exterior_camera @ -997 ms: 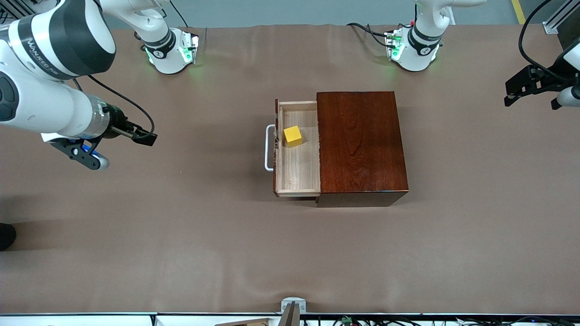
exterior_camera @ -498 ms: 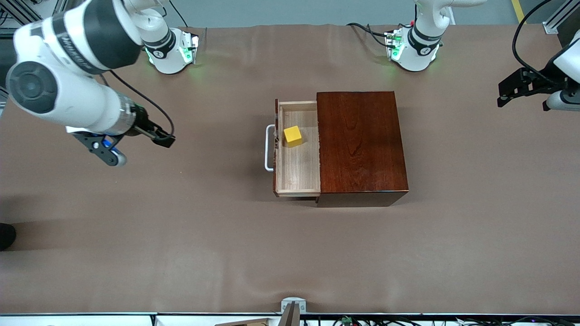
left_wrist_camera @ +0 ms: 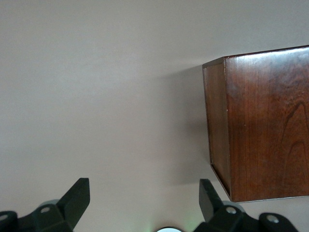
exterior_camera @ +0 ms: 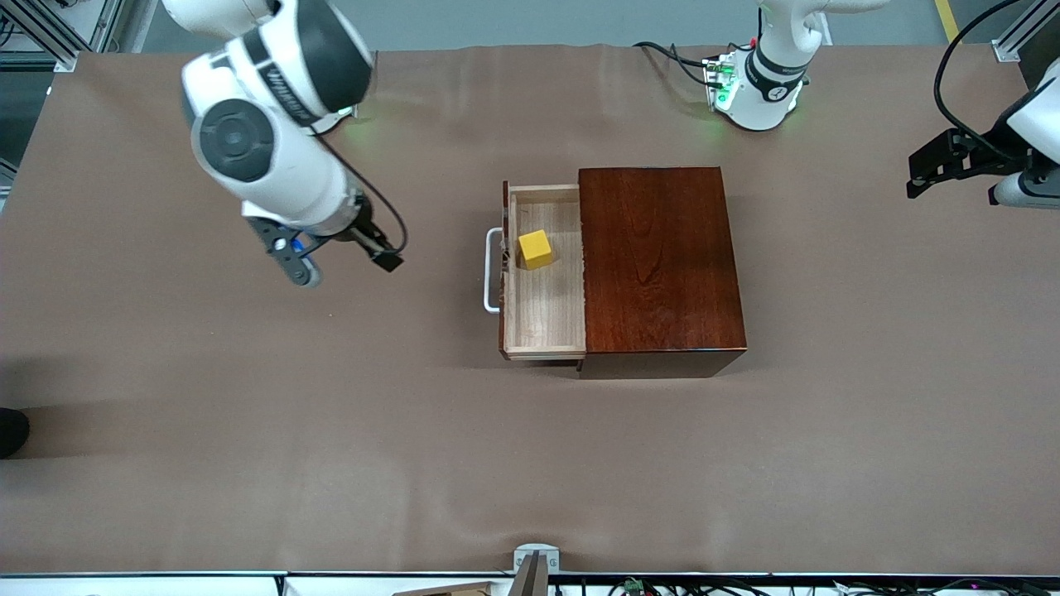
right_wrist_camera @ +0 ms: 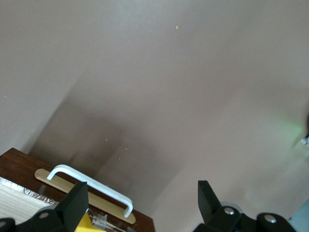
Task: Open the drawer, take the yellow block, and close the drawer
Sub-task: 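Move the right gripper over the yellow block in the drawer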
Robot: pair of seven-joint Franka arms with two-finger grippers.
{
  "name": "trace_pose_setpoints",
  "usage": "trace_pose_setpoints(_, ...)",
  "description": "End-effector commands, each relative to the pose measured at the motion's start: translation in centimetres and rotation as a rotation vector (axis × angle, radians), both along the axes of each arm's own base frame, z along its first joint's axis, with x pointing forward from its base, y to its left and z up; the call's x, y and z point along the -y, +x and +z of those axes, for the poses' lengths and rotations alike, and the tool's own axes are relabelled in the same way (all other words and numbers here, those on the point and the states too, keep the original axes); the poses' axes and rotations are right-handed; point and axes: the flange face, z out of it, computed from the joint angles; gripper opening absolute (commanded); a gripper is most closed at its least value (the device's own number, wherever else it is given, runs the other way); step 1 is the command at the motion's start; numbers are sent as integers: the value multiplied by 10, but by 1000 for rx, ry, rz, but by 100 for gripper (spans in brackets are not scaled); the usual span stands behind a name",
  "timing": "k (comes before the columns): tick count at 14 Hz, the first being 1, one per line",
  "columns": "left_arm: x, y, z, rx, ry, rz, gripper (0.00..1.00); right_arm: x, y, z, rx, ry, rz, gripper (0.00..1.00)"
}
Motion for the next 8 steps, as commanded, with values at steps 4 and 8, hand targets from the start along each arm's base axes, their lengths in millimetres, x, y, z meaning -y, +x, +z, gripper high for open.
trace_pose_setpoints(4,4,4,1,9,-24,4,100,-57,-18,-26,25,3,-230,100)
trace_pose_setpoints(8,10,2,12,38,-26,-7,100,-117,-38,-56,56,6,-367,100)
